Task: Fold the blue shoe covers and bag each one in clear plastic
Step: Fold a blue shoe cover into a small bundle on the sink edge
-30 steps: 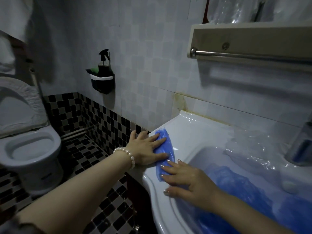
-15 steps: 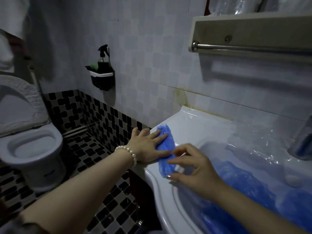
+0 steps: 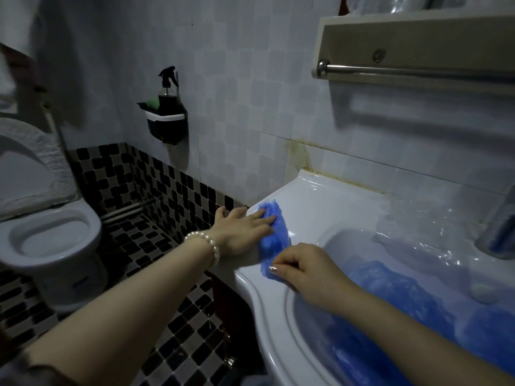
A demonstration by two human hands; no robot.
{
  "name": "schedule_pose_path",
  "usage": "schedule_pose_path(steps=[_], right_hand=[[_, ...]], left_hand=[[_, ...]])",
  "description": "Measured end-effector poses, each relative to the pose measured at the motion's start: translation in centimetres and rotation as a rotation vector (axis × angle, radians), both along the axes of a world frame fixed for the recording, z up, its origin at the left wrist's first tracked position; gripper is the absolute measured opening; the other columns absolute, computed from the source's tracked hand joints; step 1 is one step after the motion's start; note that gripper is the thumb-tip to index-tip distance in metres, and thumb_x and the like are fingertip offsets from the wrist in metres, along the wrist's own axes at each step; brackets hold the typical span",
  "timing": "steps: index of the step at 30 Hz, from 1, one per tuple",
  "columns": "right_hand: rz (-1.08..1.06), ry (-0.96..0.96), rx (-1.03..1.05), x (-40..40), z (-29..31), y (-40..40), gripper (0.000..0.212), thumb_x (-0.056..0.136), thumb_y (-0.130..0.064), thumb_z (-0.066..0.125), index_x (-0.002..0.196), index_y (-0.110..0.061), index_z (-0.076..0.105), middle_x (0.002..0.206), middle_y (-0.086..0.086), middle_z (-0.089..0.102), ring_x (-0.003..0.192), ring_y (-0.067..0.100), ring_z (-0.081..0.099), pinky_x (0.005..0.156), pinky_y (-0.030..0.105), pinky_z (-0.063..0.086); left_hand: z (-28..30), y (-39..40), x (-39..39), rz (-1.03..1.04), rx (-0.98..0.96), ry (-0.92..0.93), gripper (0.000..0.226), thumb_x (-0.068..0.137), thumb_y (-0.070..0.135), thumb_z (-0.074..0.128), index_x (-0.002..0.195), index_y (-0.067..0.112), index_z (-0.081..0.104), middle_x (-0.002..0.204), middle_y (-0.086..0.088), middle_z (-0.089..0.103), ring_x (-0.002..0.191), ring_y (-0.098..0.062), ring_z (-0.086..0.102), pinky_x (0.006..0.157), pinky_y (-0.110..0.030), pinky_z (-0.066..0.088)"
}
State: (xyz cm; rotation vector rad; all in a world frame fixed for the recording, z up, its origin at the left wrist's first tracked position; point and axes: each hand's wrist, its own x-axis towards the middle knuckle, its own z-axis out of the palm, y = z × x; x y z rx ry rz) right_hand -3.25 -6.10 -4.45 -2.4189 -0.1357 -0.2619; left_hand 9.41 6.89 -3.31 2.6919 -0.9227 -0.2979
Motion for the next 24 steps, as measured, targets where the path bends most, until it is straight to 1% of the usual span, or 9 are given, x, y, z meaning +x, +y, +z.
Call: schedule_pose_path(steps=[2, 3, 6, 9, 11, 14, 16, 20, 24], right_hand=[[0.009, 0.136, -0.018, 0.4, 0.9, -0.2, 0.047, 0.089, -0.011, 0.057, 0.049, -0.034, 0.052, 0.044, -0.022, 0.052, 0.047, -0.002, 0.046, 0.059, 0.019, 0.036], [0.016, 0.185, -0.021, 0.6, 1.2, -0.3, 0.042, 0.090, -0.009, 0.055, 0.056, -0.033, 0.054, 0.044, -0.021, 0.052, 0.047, -0.003, 0.046, 0.060, 0.020, 0.037], [0.025, 0.253, 0.022, 0.8, 1.9, -0.2, 0.033, 0.091, -0.005, 0.053, 0.067, -0.026, 0.060, 0.046, -0.018, 0.053, 0.048, -0.003, 0.046, 0.060, 0.019, 0.038], [0.016, 0.244, 0.094, 0.8, 1.9, -0.1, 0.022, 0.088, -0.002, 0.057, 0.080, -0.016, 0.071, 0.062, -0.008, 0.061, 0.060, 0.004, 0.054, 0.066, 0.023, 0.044], [-0.015, 0.207, 0.184, 0.8, 1.7, -0.3, 0.017, 0.083, 0.000, 0.063, 0.079, -0.015, 0.072, 0.065, 0.000, 0.064, 0.065, 0.013, 0.058, 0.070, 0.029, 0.049], [-0.089, 0.154, 0.258, 0.9, 1.4, -0.5, 0.024, 0.077, -0.002, 0.072, 0.072, -0.023, 0.061, 0.046, -0.009, 0.055, 0.049, 0.002, 0.050, 0.065, 0.025, 0.045], [-0.128, 0.122, 0.242, 1.0, 1.3, -0.5, 0.026, 0.074, -0.006, 0.076, 0.067, -0.023, 0.057, 0.046, -0.010, 0.054, 0.047, 0.000, 0.048, 0.062, 0.022, 0.042], [-0.191, -0.059, 0.081, 0.9, 0.1, -0.2, 0.023, 0.071, -0.010, 0.078, 0.063, -0.024, 0.061, 0.066, -0.010, 0.055, 0.060, 0.005, 0.052, 0.062, 0.017, 0.042], [0.044, -0.357, -0.137, 0.2, -1.6, -0.7, 0.013, 0.078, -0.007, 0.060, 0.080, -0.010, 0.073, 0.075, -0.009, 0.053, 0.066, -0.003, 0.045, 0.066, 0.005, 0.035]], left_hand=[[1.4, 0.3, 0.2, 0.117, -0.175, 0.318, 0.058, 0.085, 0.067, 0.040, 0.140, 0.049, 0.032, 0.156, 0.012, 0.010, 0.144, -0.019, -0.004, 0.115, -0.048, -0.007], [2.0, 0.3, 0.3, 0.069, -0.130, 0.355, 0.067, 0.075, 0.070, 0.047, 0.138, 0.051, 0.033, 0.157, 0.012, 0.008, 0.144, -0.017, -0.005, 0.115, -0.048, -0.008], [2.4, 0.2, 1.1, -0.138, 0.115, 0.274, 0.097, 0.053, 0.061, 0.058, 0.141, 0.055, 0.018, 0.156, 0.022, -0.002, 0.144, -0.014, -0.014, 0.114, -0.050, -0.012], [2.4, 0.2, 1.9, -0.146, 0.161, 0.316, 0.116, 0.044, 0.061, 0.069, 0.143, 0.054, 0.009, 0.155, 0.024, -0.011, 0.143, -0.017, -0.019, 0.113, -0.057, -0.010], [2.2, 0.2, 2.1, -0.173, 0.217, 0.283, 0.127, 0.037, 0.065, 0.072, 0.144, 0.053, 0.005, 0.155, 0.023, -0.015, 0.143, -0.018, -0.021, 0.112, -0.058, -0.011], [2.0, 0.0, 1.7, -0.180, 0.298, 0.167, 0.129, 0.036, 0.072, 0.069, 0.143, 0.055, -0.002, 0.154, 0.022, -0.018, 0.143, -0.018, -0.022, 0.111, -0.058, -0.014], [1.8, -0.1, 1.6, -0.166, 0.297, 0.154, 0.125, 0.041, 0.071, 0.067, 0.143, 0.054, -0.003, 0.154, 0.021, -0.019, 0.142, -0.017, -0.023, 0.111, -0.058, -0.016], [2.0, -0.1, 1.5, -0.168, 0.295, 0.163, 0.125, 0.045, 0.069, 0.072, 0.143, 0.054, -0.005, 0.154, 0.020, -0.020, 0.142, -0.018, -0.024, 0.110, -0.059, -0.017], [2.0, 0.0, 1.6, -0.173, 0.283, 0.175, 0.123, 0.051, 0.066, 0.076, 0.143, 0.053, -0.005, 0.154, 0.021, -0.020, 0.142, -0.018, -0.026, 0.109, -0.059, -0.018]])
